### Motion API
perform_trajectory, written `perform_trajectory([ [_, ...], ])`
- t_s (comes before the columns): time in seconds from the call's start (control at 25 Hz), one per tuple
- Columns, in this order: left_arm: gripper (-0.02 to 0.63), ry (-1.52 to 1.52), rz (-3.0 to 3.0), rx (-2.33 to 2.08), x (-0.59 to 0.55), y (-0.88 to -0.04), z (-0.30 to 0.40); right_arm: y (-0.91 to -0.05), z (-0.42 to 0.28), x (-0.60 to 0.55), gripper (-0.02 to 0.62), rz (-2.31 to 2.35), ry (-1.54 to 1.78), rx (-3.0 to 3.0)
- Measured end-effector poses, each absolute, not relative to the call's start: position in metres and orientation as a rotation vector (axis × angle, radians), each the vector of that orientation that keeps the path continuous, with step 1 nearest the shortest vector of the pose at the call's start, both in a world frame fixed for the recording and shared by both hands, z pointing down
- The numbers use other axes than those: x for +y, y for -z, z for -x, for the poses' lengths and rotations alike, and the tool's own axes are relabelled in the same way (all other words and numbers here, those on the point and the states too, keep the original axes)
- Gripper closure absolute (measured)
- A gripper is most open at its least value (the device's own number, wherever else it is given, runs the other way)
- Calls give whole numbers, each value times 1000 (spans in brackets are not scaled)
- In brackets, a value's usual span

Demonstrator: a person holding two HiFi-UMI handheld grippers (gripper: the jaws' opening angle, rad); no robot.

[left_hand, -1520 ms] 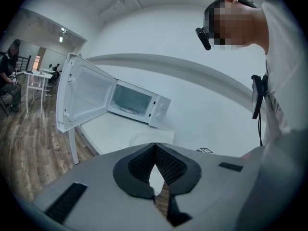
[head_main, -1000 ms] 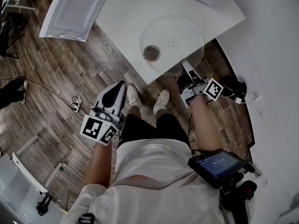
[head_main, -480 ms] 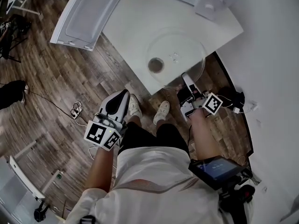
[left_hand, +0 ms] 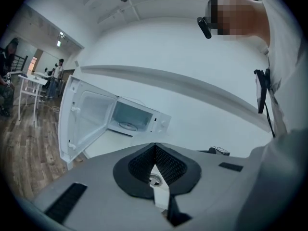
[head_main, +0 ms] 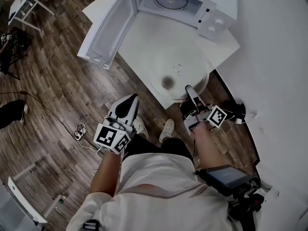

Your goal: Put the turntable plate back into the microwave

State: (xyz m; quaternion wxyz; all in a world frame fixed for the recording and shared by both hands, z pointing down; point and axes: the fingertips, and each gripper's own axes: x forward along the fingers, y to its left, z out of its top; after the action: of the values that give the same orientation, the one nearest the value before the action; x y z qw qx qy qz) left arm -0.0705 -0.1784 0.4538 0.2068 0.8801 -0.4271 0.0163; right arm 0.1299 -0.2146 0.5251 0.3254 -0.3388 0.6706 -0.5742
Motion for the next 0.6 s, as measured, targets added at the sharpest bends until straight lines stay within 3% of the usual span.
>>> perform_trajectory([
  [0.6, 597, 44, -2611, -1129, -222, -402, 124, -469, -70, -253, 568, 939, 1390, 1631],
])
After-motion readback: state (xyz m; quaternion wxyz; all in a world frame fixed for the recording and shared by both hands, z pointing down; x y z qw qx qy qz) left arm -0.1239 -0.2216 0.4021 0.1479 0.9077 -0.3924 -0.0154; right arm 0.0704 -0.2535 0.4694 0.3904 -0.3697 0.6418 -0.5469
